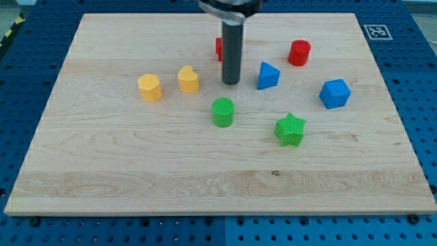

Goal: Push the heart towards the red star

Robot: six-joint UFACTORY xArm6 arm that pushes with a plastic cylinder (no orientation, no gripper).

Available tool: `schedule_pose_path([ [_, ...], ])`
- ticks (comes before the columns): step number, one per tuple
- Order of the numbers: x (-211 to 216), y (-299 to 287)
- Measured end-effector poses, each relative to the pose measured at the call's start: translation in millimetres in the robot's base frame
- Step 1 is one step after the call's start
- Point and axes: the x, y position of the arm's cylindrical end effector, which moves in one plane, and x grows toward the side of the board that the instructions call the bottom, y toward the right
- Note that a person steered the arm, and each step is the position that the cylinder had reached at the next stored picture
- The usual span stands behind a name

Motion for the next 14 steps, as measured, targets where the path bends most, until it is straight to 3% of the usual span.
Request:
schedule_pose_path([
  [1, 22, 1],
  [7, 26, -92],
  [14, -17, -79],
])
